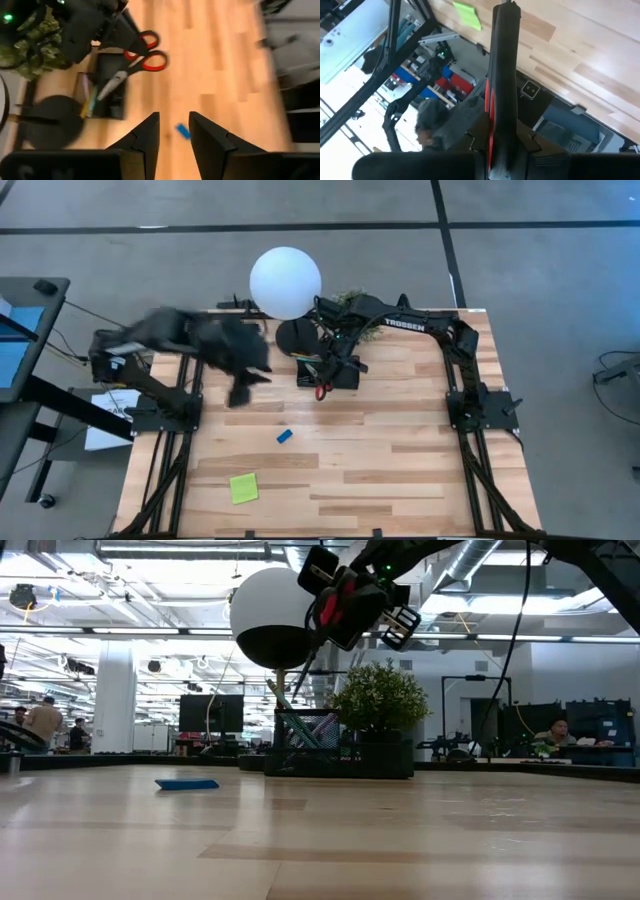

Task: Pick and place office supplies into organizer
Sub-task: Put the black scissors into the black desk organizer

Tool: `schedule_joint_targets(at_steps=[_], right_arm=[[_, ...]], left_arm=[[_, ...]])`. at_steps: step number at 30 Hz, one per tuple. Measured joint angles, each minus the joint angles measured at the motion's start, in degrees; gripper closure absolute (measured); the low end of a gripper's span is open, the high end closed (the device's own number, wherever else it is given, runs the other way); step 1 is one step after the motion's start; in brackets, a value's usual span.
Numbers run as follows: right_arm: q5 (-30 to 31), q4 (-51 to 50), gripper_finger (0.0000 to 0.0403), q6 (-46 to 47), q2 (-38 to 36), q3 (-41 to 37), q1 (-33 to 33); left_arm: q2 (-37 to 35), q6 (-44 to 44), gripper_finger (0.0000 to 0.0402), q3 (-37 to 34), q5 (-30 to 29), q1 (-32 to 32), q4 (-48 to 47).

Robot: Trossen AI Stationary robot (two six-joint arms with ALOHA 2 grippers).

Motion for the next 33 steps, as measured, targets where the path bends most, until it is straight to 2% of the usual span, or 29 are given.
schedule_joint_targets(at_steps=[3,7,15,22,28,33], right_arm=[[-2.58,0.21,0.0376,-1.32,0.00,0.00,0.14],[-4.28,0.44,0.0377,-1.54,-0.29,0.00,1.28],[-10.16,2.24,0.0377,-1.06,-0.57,0.02,6.81],[-10.94,7.01,0.0376,0.20,-0.55,1.38,10.61],[-9.93,15.30,0.0376,1.44,-0.57,4.10,12.86],[-9.67,18.56,0.0378,1.98,-0.57,4.85,13.59]], left_arm=[[-0.20,0.38,0.0304,-9.24,-10.49,-5.27,8.69],[-0.19,0.43,0.0304,-18.05,-22.83,-11.25,18.31],[-0.28,-7.07,0.0304,-25.61,-33.96,-19.11,35.99],[1.05,-15.46,0.0304,-26.47,-34.70,-23.16,43.02],[4.06,-16.54,0.0304,-26.31,-34.67,-27.05,53.30],[8.45,-13.92,0.0304,-25.13,-41.72,-30.32,53.62]])
